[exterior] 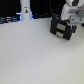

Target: Open the kcup holder, insert the kcup into the holder, and close the kcup holder

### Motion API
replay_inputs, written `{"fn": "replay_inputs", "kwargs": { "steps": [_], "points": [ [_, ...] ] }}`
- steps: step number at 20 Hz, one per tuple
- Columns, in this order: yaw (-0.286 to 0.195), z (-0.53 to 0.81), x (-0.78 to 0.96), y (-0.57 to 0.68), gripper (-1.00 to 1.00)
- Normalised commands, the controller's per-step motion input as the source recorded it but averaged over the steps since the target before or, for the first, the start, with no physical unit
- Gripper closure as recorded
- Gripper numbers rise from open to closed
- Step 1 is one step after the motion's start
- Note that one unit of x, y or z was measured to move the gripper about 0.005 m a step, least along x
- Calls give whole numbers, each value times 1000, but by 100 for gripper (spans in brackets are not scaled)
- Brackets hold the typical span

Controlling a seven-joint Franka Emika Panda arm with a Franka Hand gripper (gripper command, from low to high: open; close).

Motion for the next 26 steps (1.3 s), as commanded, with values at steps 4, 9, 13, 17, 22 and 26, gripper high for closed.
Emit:
{"fn": "replay_inputs", "kwargs": {
  "steps": [4,9,13,17,22,26],
  "points": [
    [175,89,476,351,-100],
    [61,301,408,72,-100],
    [0,365,208,-261,-100],
    [3,294,0,-459,-100],
    [93,186,-214,-414,-100],
    [180,93,-294,-260,-100]
  ]
}}
